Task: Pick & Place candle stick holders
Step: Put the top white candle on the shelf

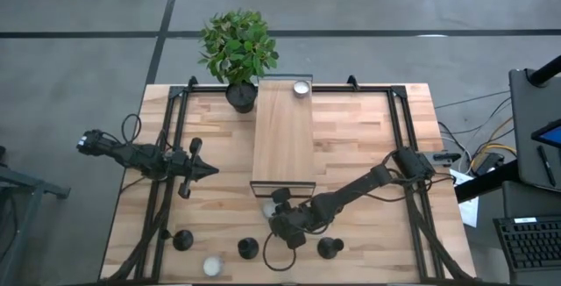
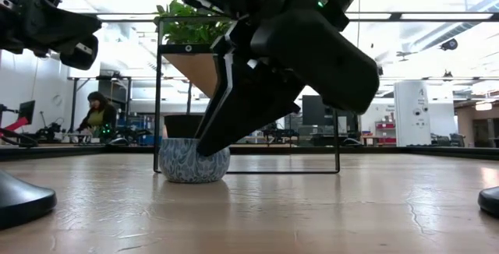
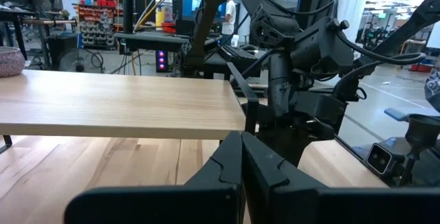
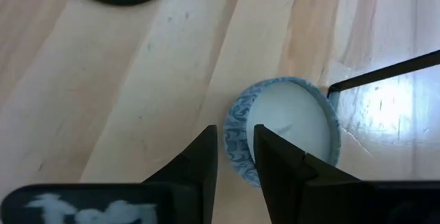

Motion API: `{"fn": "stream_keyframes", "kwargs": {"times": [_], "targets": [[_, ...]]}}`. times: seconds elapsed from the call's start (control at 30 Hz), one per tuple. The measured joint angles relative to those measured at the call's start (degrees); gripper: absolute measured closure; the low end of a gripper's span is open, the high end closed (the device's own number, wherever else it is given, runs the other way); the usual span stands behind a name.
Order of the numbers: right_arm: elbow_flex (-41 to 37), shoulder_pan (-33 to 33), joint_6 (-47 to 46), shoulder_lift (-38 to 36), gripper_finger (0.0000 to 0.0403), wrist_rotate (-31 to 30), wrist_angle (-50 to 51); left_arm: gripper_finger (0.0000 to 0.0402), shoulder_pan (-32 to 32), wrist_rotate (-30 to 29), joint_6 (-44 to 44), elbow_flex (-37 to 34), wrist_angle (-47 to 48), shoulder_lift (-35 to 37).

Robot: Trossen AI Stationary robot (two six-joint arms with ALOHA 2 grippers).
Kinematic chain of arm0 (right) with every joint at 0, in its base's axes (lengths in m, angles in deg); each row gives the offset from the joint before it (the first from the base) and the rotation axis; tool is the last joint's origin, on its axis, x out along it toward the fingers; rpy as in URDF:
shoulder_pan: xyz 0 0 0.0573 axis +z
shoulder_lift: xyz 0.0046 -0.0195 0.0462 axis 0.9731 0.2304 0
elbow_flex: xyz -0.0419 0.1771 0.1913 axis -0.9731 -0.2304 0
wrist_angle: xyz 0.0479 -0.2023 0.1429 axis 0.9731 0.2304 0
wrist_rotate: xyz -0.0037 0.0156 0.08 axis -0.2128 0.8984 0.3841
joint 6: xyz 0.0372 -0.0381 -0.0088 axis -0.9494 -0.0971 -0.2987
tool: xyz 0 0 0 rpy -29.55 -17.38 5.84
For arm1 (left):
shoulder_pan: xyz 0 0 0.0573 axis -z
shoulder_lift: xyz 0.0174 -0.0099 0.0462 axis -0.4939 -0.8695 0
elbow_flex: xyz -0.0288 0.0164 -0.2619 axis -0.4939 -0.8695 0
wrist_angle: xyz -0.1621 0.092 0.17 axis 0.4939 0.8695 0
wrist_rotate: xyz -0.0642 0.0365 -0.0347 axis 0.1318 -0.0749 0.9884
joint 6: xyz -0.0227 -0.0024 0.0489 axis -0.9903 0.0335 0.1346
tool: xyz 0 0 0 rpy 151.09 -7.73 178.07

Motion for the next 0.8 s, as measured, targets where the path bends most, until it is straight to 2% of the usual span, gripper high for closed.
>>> {"fn": "stream_keyframes", "kwargs": {"times": [0.3, 0.57, 0.7, 0.8], "targets": [[-0.71, 0.09, -0.07, 0.0, 0.0344, 1.54, 0.04, 0.0401, 0.0, 0.0, 0.0, 0.0, 0.0, 0.0], [-0.4, 0.98, 0.13, 0.0, 0.0389, 1.5, 0.25, 0.0401, 0.01, 0.0, 0.0, 0.0, 0.02, 0.0], [1.57, 2.26, 0.08, -0.02, 0.0393, 1.75, 1.66, 0.0401, 0.02, 0.0, 0.0, 0.0, 0.02, 0.0], [4.16, 2.85, -0.74, -0.02, 0.0393, 4.14, 4.36, 0.0401, 0.02, 0.0, 0.0, 0.0, 0.02, 0.0]]}}
